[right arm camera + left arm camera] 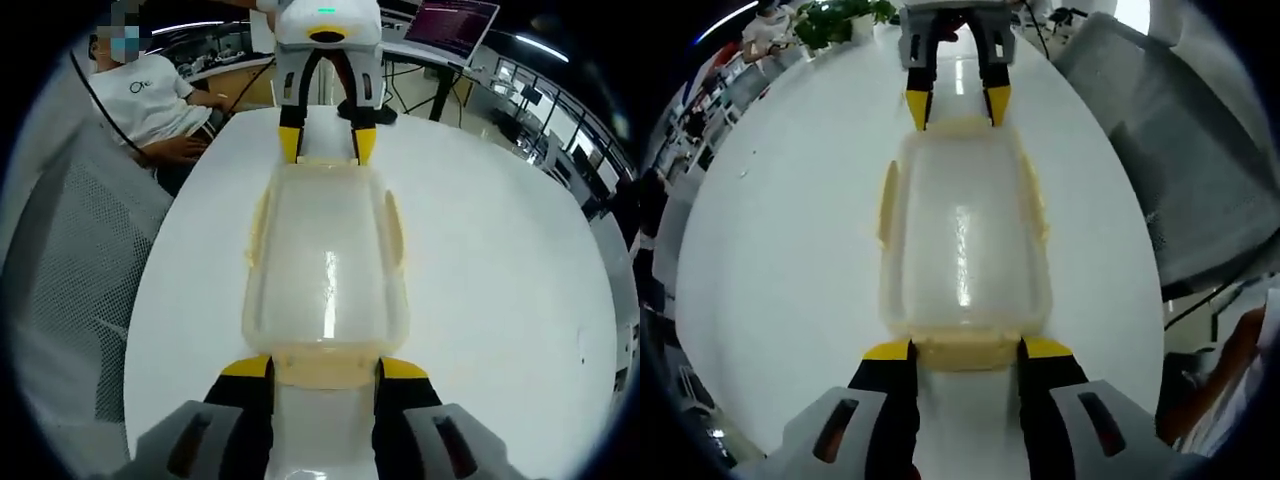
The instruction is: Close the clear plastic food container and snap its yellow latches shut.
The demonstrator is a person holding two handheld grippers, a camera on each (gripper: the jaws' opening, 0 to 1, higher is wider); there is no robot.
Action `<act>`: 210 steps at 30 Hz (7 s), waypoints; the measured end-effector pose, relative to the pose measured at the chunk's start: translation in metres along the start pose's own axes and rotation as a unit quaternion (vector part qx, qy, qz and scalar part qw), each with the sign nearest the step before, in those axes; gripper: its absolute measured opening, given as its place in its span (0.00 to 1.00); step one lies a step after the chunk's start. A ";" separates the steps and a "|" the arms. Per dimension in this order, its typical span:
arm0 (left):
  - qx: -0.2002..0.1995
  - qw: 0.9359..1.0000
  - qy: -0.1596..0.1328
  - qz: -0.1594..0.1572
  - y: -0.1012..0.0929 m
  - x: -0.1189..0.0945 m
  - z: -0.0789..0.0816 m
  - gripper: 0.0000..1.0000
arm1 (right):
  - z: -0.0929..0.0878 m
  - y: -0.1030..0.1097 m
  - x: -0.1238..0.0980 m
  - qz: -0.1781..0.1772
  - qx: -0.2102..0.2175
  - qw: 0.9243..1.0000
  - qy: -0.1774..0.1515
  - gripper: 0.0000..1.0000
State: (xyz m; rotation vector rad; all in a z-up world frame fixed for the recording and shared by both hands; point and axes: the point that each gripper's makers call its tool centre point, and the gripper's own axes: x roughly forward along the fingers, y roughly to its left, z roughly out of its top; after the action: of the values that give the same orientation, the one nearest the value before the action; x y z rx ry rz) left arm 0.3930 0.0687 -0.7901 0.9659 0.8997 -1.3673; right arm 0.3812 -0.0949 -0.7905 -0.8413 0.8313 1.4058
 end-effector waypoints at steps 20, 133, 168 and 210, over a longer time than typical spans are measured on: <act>-0.016 1.000 -0.004 0.016 -0.011 -0.044 0.023 0.36 | 0.021 0.009 -0.047 -0.002 -0.014 0.999 -0.036 0.37; -0.013 0.999 0.029 0.014 0.016 0.038 0.255 0.37 | -0.187 -0.011 -0.179 -0.014 -0.023 1.000 0.003 0.37; -0.015 1.000 0.026 0.008 0.017 0.048 0.250 0.38 | -0.198 -0.014 -0.162 -0.017 -0.012 1.000 0.009 0.38; -0.449 0.877 -0.163 0.046 0.029 0.029 0.270 0.39 | -0.182 -0.024 -0.184 -0.096 0.387 0.915 -0.064 0.33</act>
State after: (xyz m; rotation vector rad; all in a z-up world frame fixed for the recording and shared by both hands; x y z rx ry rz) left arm 0.4133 -0.1945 -0.7187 0.0518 1.0497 -0.8213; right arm 0.4061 -0.3428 -0.7153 -0.2025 1.0599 0.8266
